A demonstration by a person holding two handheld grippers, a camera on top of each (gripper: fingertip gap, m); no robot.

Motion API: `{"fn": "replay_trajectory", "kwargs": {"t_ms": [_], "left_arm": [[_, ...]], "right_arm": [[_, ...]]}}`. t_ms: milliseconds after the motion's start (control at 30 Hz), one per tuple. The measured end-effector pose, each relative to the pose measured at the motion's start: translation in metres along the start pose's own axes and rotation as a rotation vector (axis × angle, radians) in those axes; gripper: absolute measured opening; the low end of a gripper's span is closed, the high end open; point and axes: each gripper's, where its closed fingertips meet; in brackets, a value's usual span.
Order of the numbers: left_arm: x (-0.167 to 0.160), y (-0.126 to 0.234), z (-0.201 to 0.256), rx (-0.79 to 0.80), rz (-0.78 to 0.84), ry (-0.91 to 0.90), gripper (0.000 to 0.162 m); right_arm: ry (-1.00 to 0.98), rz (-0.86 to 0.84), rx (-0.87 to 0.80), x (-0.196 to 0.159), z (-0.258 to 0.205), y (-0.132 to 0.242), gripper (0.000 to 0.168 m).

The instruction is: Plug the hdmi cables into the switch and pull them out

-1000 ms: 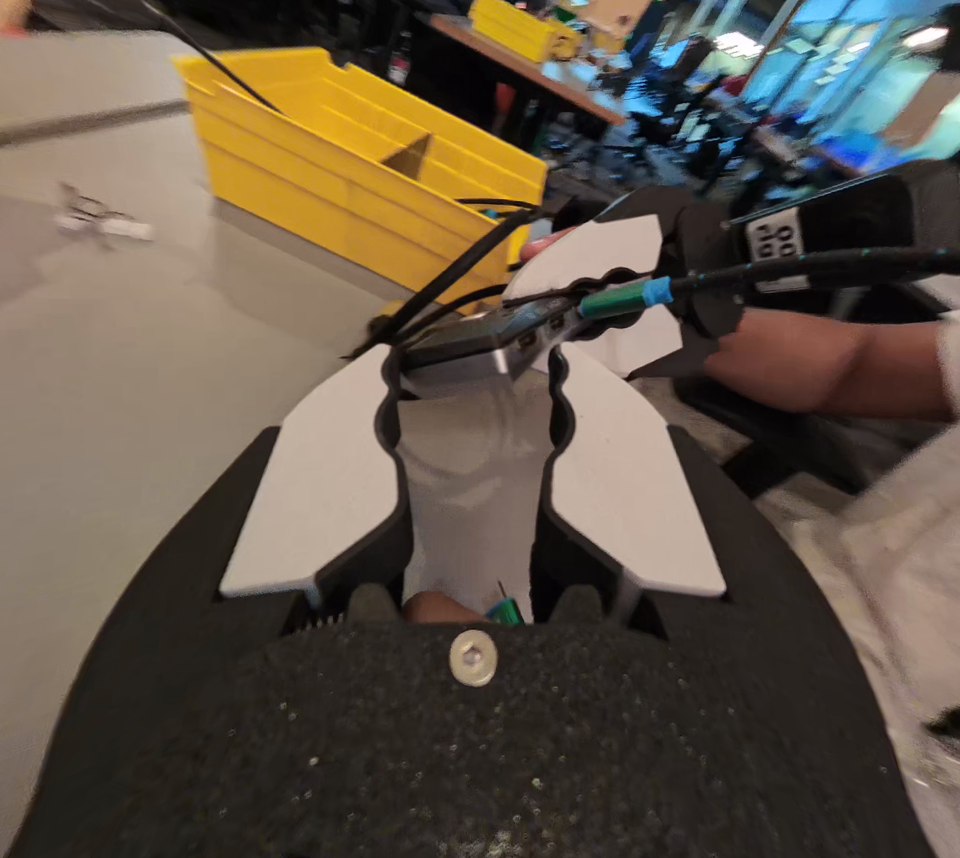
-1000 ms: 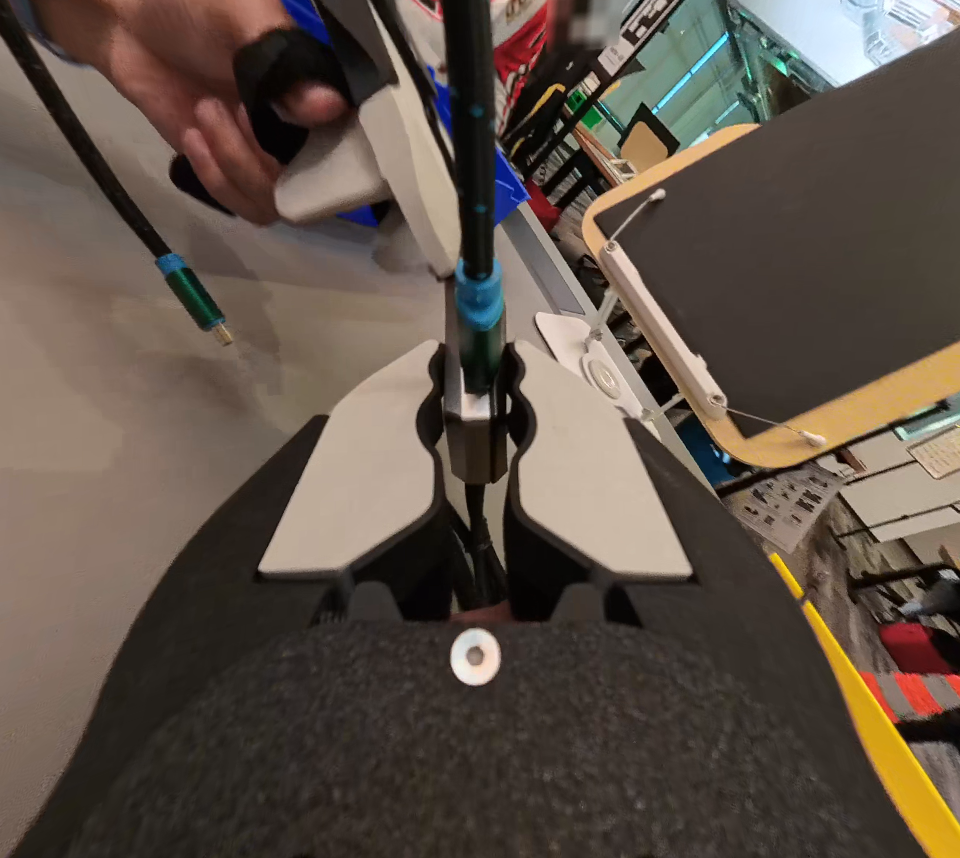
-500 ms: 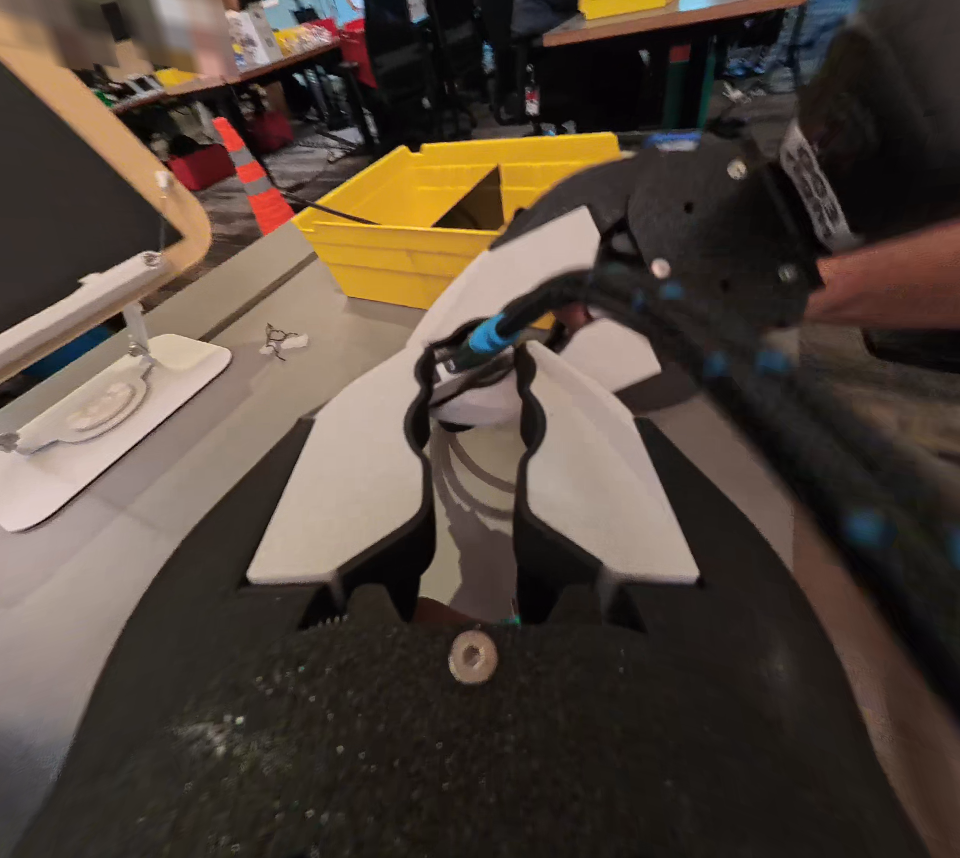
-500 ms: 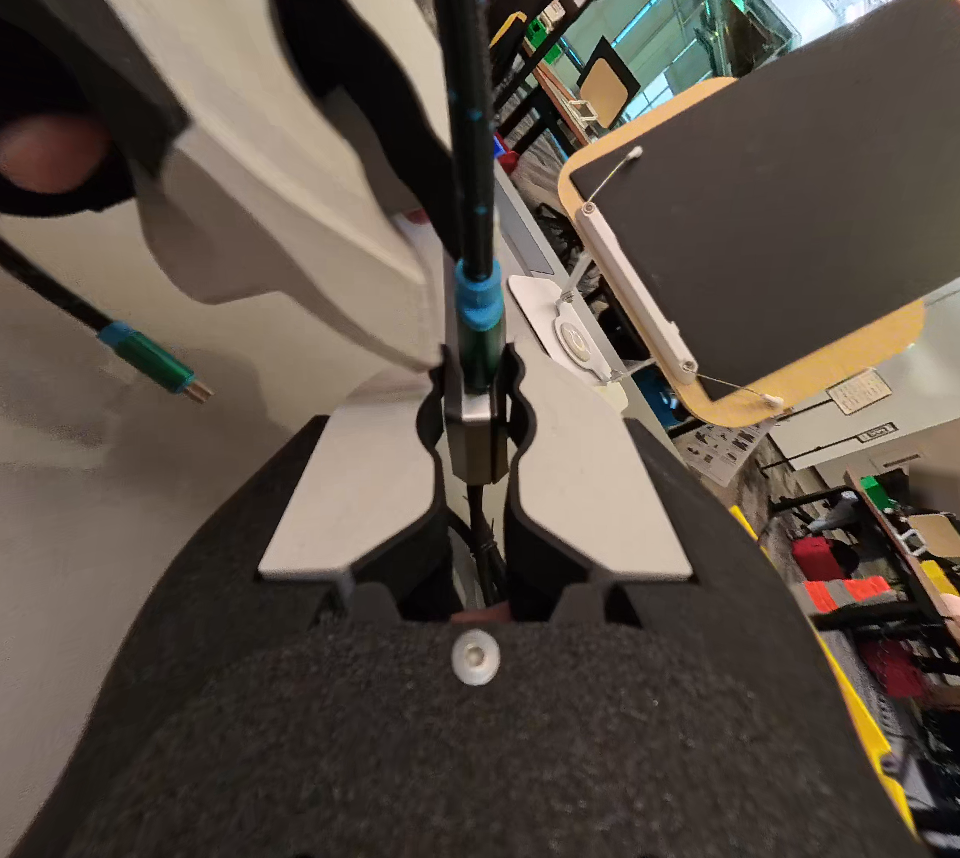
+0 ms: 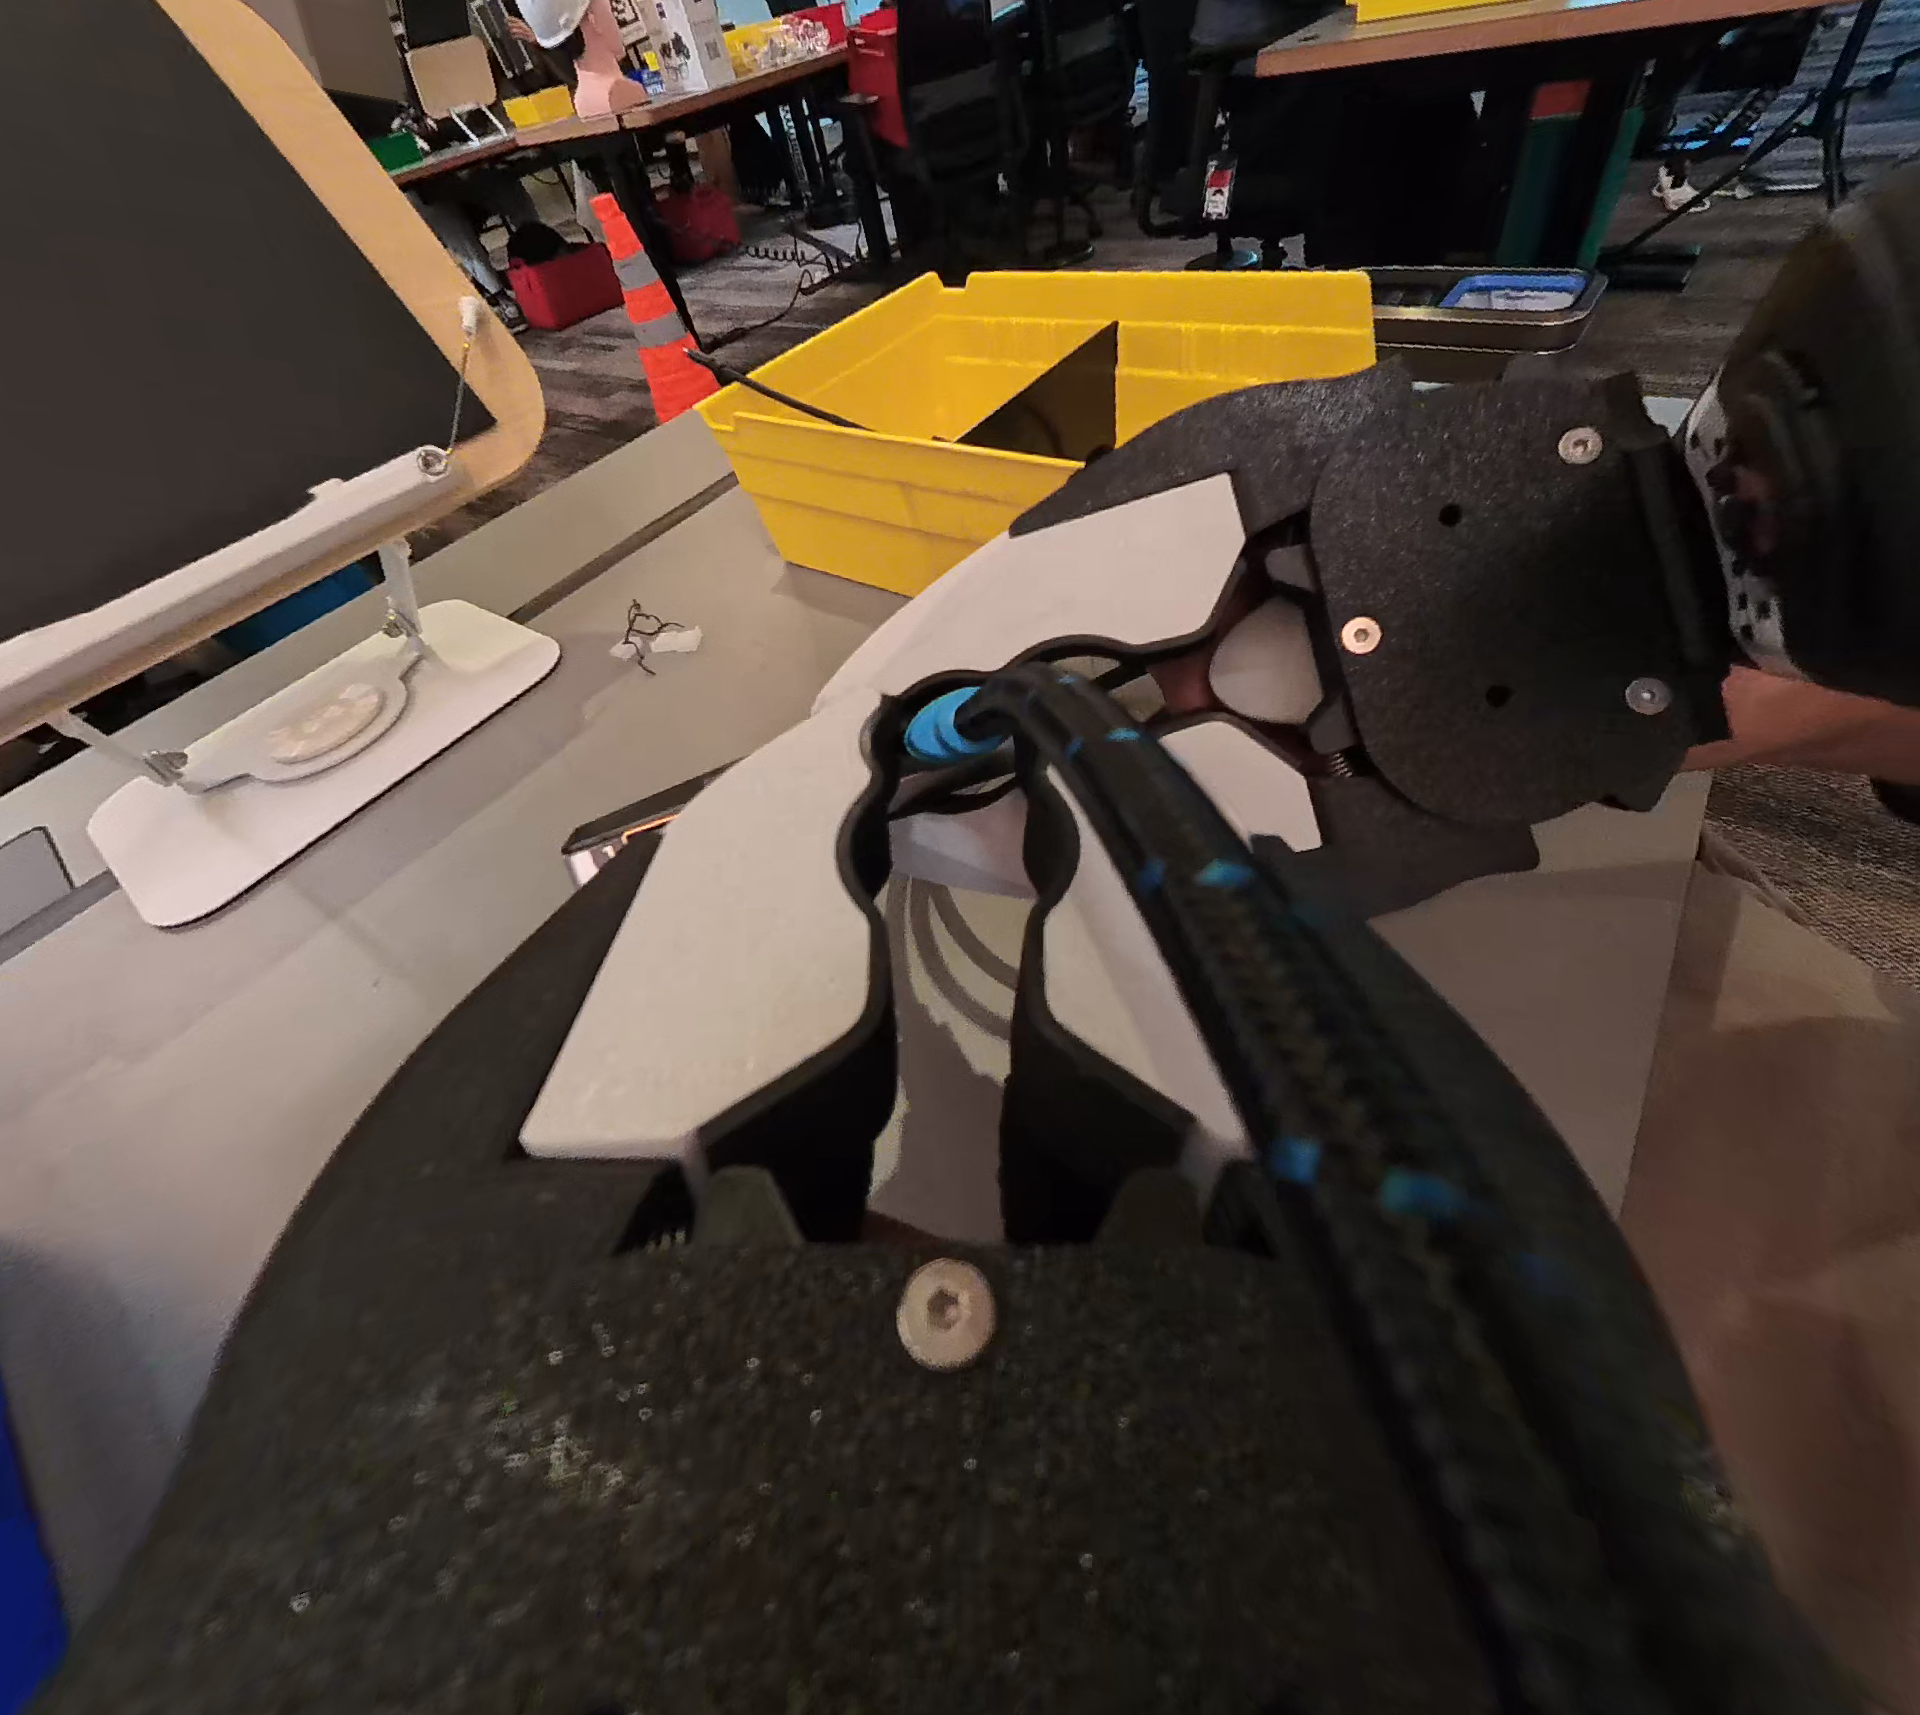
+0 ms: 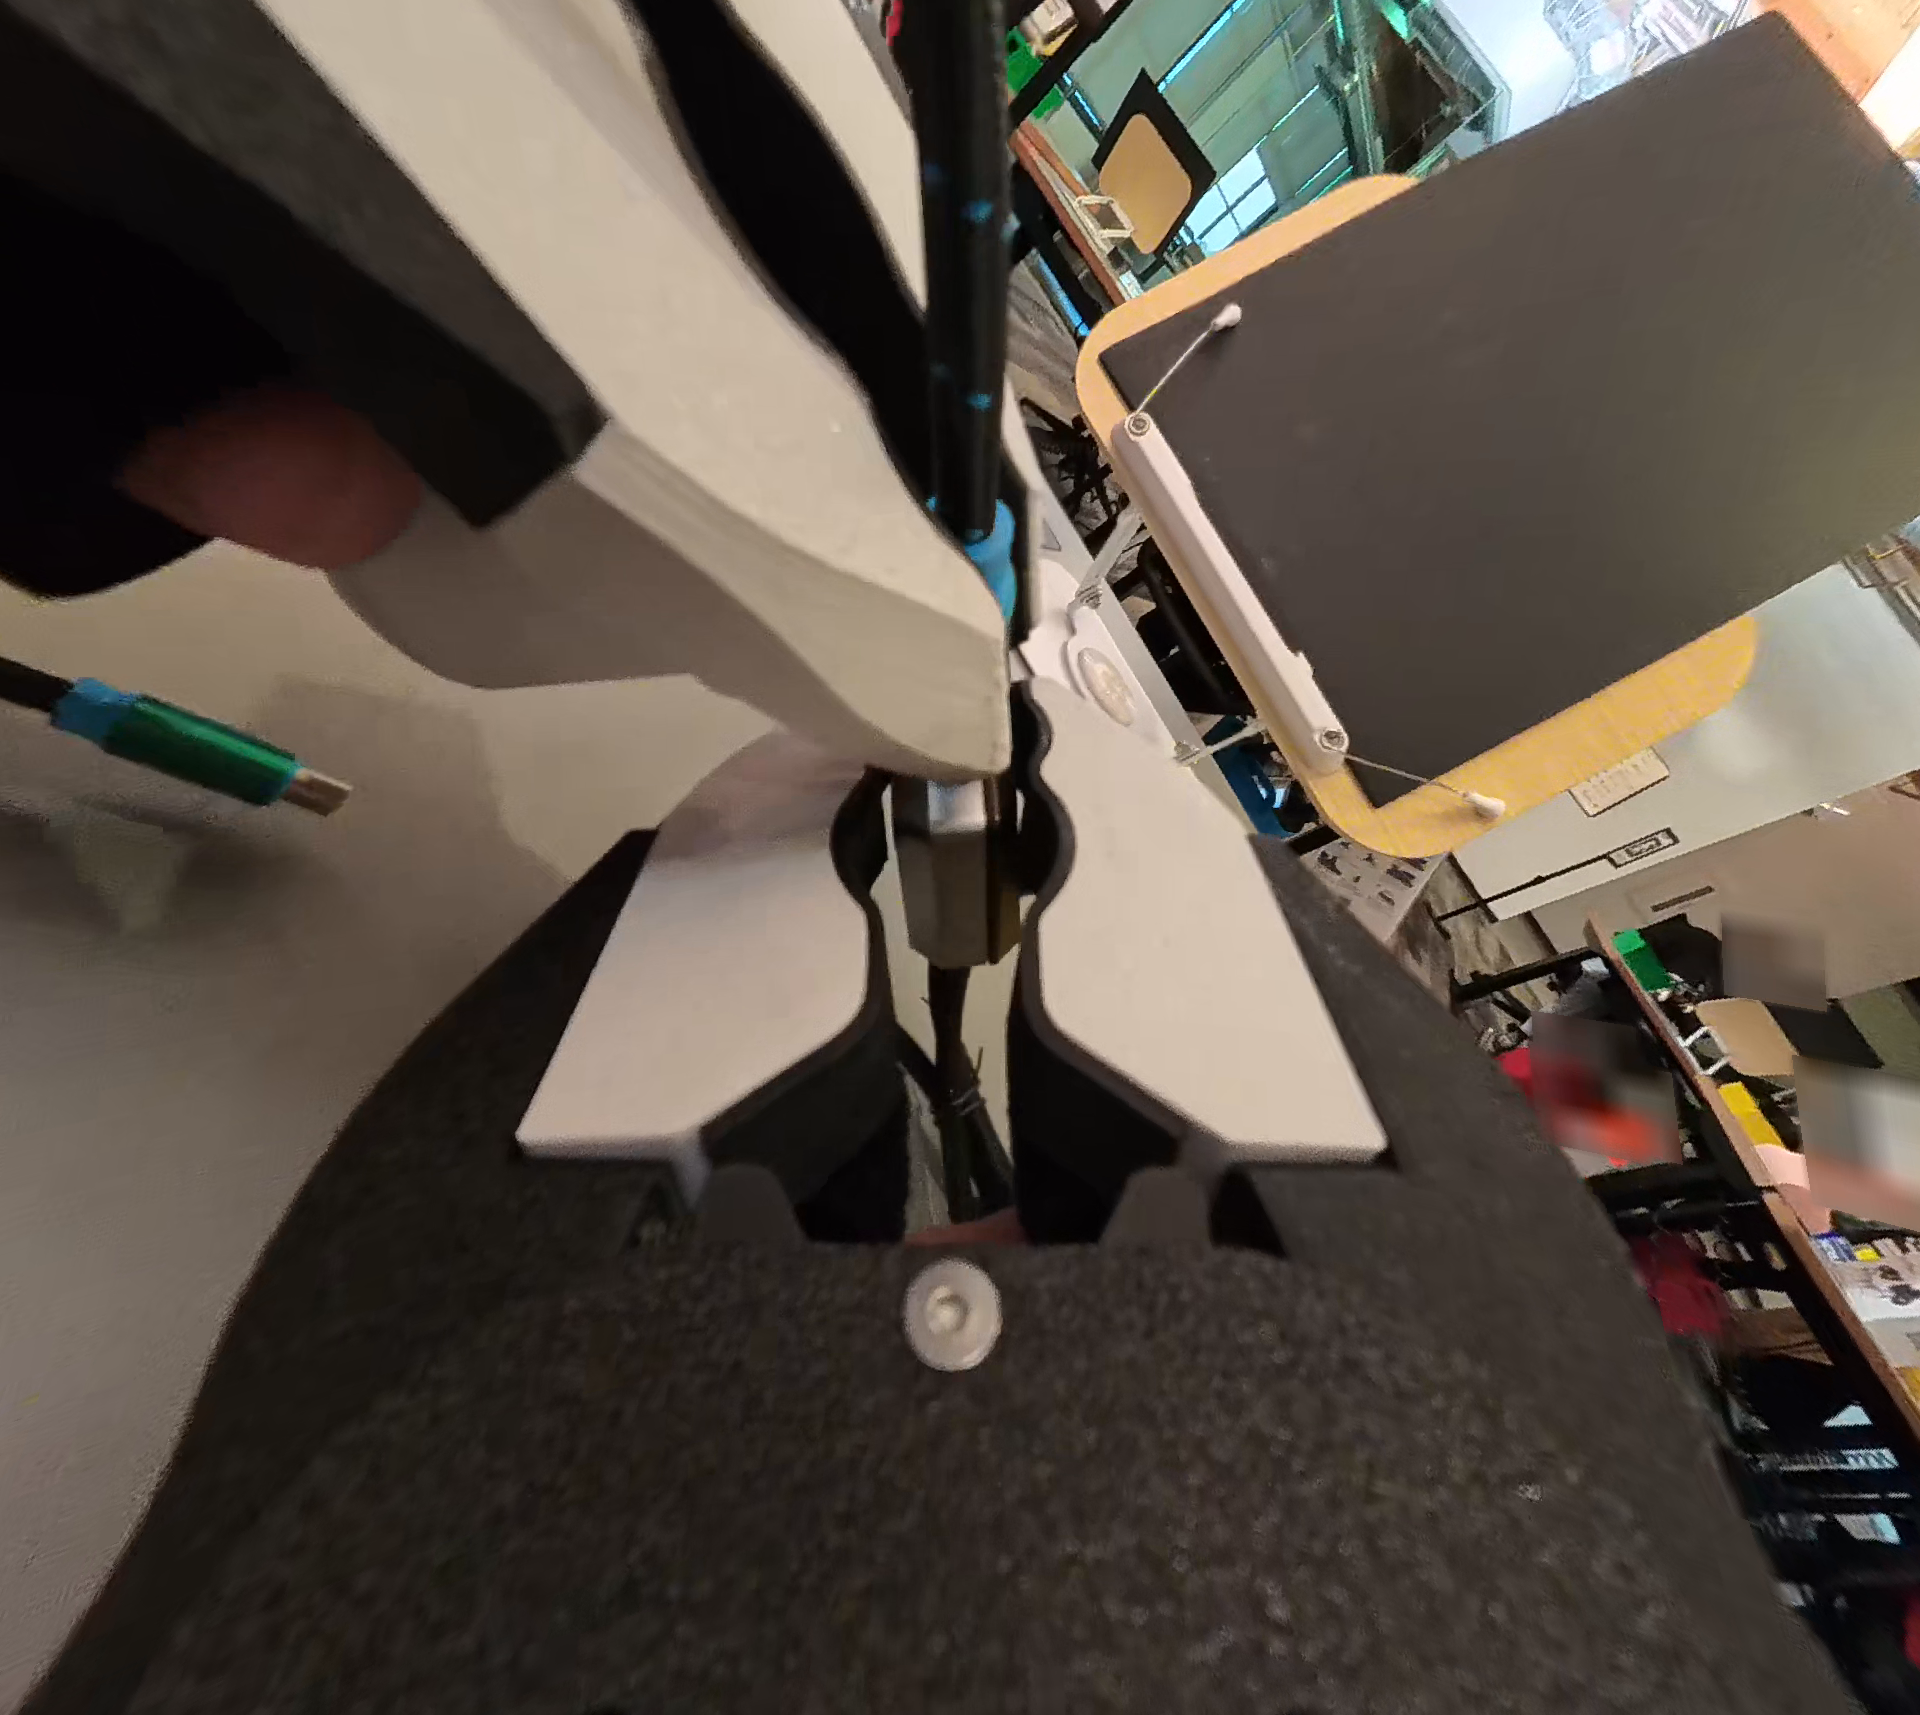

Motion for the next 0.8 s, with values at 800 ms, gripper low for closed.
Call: {"fn": "replay_trajectory", "kwargs": {"t_ms": [800], "left_arm": [[-0.008,0.005,0.000,-0.183,0.030,0.084,0.016]], "right_arm": [[0.035,0.126,0.084,-0.004,-0.003,0.020,0.020]]}}
Point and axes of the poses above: each gripper's, where its closed fingertips meet, y back along the fingers, x out of its top, z = x × y across the jaws, and after that the axes turned 11 degrees about -x, right-handed
